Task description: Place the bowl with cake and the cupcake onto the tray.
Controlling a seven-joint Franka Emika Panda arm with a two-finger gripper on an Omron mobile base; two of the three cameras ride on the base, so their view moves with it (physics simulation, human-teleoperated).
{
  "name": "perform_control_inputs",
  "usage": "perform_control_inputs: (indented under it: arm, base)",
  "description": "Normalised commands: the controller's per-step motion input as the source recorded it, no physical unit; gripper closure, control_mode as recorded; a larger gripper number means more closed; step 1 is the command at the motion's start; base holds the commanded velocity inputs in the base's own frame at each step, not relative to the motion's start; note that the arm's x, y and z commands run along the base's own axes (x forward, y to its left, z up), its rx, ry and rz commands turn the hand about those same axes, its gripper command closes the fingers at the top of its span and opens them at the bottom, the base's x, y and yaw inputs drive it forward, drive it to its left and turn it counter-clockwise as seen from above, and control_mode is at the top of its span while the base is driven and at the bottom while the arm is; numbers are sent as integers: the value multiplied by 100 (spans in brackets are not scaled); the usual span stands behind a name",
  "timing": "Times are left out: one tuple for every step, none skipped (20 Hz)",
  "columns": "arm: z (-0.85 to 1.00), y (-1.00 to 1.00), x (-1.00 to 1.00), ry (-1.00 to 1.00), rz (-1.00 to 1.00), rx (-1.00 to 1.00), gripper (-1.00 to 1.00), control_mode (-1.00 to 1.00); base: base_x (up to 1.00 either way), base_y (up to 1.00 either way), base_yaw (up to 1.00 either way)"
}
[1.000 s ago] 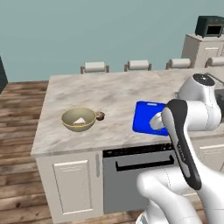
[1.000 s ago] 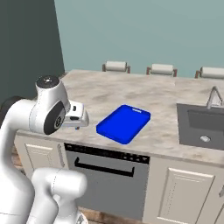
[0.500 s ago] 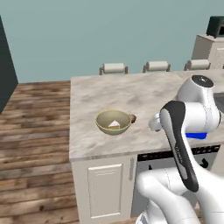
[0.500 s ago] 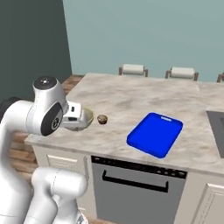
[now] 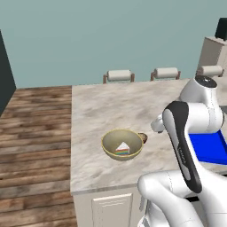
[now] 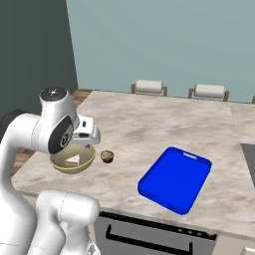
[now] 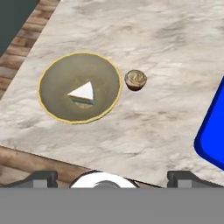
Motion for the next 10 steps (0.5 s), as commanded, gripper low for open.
perform_control_inputs:
  arm:
    - [0,0,0,0,0,0,-100,100]
    - [0,0,0,0,0,0,-100,100]
    - [0,0,0,0,0,0,-100,100]
    - [0,0,0,0,0,0,-100,100]
    - [0,0,0,0,0,0,-100,100]
    - [0,0,0,0,0,0,-100,100]
    - [0,0,0,0,0,0,-100,100]
    - [0,0,0,0,0,0,-100,100]
    - [0,0,0,0,0,0,-100,100]
    - [0,0,0,0,0,0,-100,-100]
  base:
    - [46,0,0]
    - [36,0,0]
    - [34,0,0]
    - [28,0,0]
    - [25,0,0]
    - [8,0,0]
    - [0,0,2]
    - [0,0,0]
    - [0,0,0]
    - [0,0,0]
